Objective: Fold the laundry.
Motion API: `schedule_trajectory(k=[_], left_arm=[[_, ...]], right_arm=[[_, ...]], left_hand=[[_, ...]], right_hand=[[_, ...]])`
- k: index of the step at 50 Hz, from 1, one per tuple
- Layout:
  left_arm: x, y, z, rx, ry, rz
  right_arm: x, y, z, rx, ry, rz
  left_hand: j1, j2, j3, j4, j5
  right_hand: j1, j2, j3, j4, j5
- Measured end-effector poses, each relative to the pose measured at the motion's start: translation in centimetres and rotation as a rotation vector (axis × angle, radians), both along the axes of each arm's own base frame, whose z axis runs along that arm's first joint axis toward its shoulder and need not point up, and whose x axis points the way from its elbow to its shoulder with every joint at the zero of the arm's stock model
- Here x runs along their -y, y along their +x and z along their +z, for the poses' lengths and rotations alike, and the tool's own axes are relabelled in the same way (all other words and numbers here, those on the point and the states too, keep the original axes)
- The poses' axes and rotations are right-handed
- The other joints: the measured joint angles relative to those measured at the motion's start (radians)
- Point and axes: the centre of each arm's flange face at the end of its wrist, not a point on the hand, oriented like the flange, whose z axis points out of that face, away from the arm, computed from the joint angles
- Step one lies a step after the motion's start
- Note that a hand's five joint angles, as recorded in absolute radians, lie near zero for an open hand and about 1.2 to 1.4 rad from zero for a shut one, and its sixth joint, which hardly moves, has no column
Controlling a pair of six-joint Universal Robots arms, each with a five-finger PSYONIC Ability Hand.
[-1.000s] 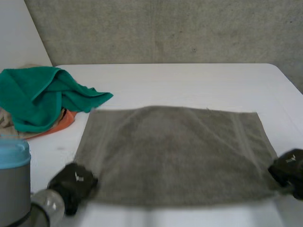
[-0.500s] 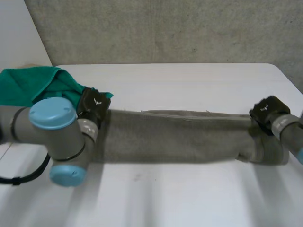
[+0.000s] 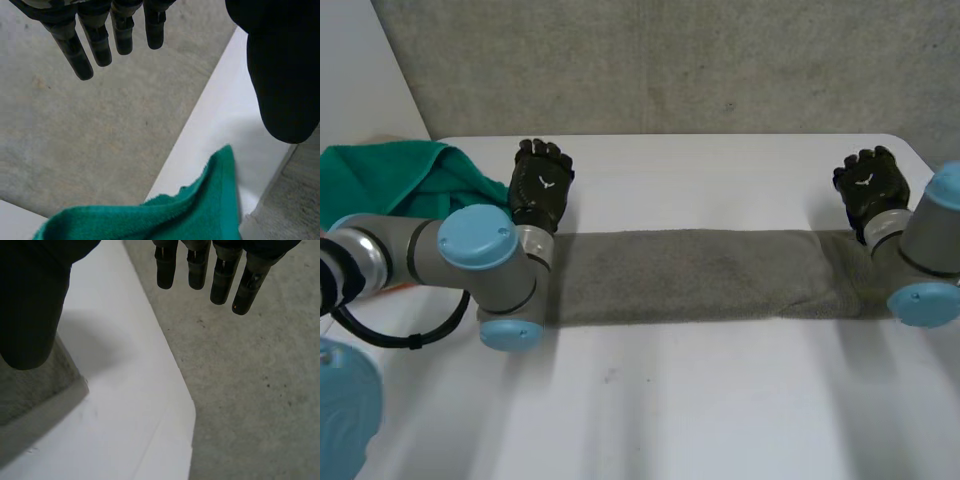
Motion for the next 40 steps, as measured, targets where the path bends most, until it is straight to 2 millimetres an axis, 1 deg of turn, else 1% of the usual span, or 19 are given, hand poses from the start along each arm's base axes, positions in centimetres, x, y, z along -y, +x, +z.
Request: schedule_trajectory(k=[1, 2, 6, 7, 10, 11, 14, 17, 21, 23, 25, 26, 27, 29, 30, 32, 35, 36, 40], left_arm=[[-0.8, 0.1, 0.6, -0.005, -0.003, -0.006], [-1.2, 0.1, 0.8, -0.006, -0.001, -0.009], [-3.1, 0.5, 1.3, -0.001, 0.019, -0.022], [-3.4, 0.5, 1.3, 0.001, 0.023, -0.024], [-4.3, 0.7, 1.4, 0.006, 0.038, -0.031], [-5.0, 0.9, 1.3, 0.009, 0.052, -0.037], [-6.2, 1.2, 1.0, 0.014, 0.078, -0.047], [-7.0, 1.5, 0.7, 0.014, 0.1, -0.052], [-7.3, 1.7, 0.5, 0.009, 0.113, -0.052], [-7.3, 1.7, 0.5, 0.006, 0.115, -0.05], [-7.2, 1.8, 0.5, 0.003, 0.116, -0.047], [-7.1, 1.8, 0.5, 0.001, 0.115, -0.046], [-7.1, 1.8, 0.6, 0.0, 0.114, -0.045], [-7.1, 1.8, 0.6, -0.001, 0.113, -0.044], [-7.1, 1.9, 0.7, -0.002, 0.111, -0.043], [-7.2, 1.9, 0.9, -0.003, 0.11, -0.042], [-7.2, 1.9, 1.0, -0.002, 0.11, -0.041], [-7.3, 2.0, 1.2, -0.003, 0.109, -0.041], [-7.7, 2.3, 1.8, -0.005, 0.105, -0.042]], right_arm=[[-1.0, -0.2, 1.3, 0.06, 0.027, -0.003], [-1.6, -0.3, 2.1, 0.091, 0.043, -0.002], [-4.3, -1.1, 4.2, 0.201, 0.149, 0.013], [-4.7, -1.3, 4.5, 0.215, 0.169, 0.015], [-6.1, -2.1, 4.4, 0.248, 0.26, 0.014], [-6.8, -2.7, 4.1, 0.262, 0.319, 0.008], [-8.0, -3.8, 3.1, 0.279, 0.413, -0.007], [-8.5, -4.5, 2.0, 0.281, 0.459, -0.018], [-8.5, -4.9, 0.7, 0.262, 0.455, -0.02], [-8.4, -4.9, 0.2, 0.251, 0.446, -0.019], [-8.1, -5.0, -0.9, 0.225, 0.428, -0.015], [-8.0, -5.0, -1.4, 0.21, 0.421, -0.013], [-7.8, -5.0, -1.7, 0.202, 0.417, -0.012], [-7.7, -5.0, -1.9, 0.195, 0.414, -0.011], [-7.3, -5.3, -2.4, 0.17, 0.403, -0.016], [-6.9, -5.8, -2.6, 0.149, 0.39, -0.034], [-6.6, -6.6, -2.4, 0.134, 0.372, -0.057], [-6.1, -7.5, -1.8, 0.122, 0.343, -0.084], [-5.1, -9.9, 0.2, 0.085, 0.262, -0.143]], left_hand=[[0.0, 0.0, 0.0, 0.0, 0.0], [0.0, 0.0, 0.0, 0.0, 0.0], [0.0, 0.0, 0.0, 0.0, 0.0], [0.0, 0.0, 0.0, 0.0, 0.0], [0.0, 0.0, 0.0, 0.0, 0.0], [0.0, 0.0, 0.0, 0.0, 0.0], [0.0, 0.0, 0.0, 0.0, 0.0], [0.0, 0.0, 0.0, 0.0, 0.0], [0.0, 0.0, 0.0, 0.0, 0.0], [0.0, 0.0, 0.0, 0.0, 0.0], [0.0, 0.0, 0.0, 0.0, 0.0], [0.0, 0.0, 0.0, 0.0, 0.0], [0.0, 0.0, 0.0, 0.0, 0.0], [0.0, 0.0, 0.0, 0.0, 0.0], [0.0, 0.0, 0.0, 0.0, 0.0], [0.0, 0.0, 0.0, 0.0, 0.0], [0.0, 0.0, 0.0, 0.0, 0.0], [0.0, 0.0, 0.0, 0.0, 0.0], [0.0, 0.0, 0.0, 0.0, 0.0]], right_hand=[[0.0, 0.0, 0.0, 0.0, 0.0], [0.0, 0.0, 0.0, 0.0, 0.0], [0.0, 0.0, 0.0, 0.0, 0.0], [0.0, 0.0, 0.0, 0.0, 0.0], [0.0, 0.0, 0.0, 0.0, 0.0], [0.0, 0.0, 0.0, 0.0, 0.0], [0.0, 0.0, 0.0, 0.0, 0.0], [0.001, 0.003, 0.004, 0.002, 0.001], [0.068, 0.096, 0.099, 0.079, 0.078], [0.068, 0.096, 0.099, 0.079, 0.078], [0.194, 0.225, 0.241, 0.219, 0.201], [0.337, 0.409, 0.416, 0.394, 0.369], [0.42, 0.509, 0.512, 0.48, 0.452], [0.47, 0.565, 0.551, 0.529, 0.499], [0.723, 0.874, 0.872, 0.84, 0.796], [0.77, 0.956, 0.958, 0.945, 0.898], [0.77, 0.956, 0.962, 0.954, 0.906], [0.77, 0.956, 0.962, 0.954, 0.906], [0.77, 0.956, 0.962, 0.954, 0.906]])
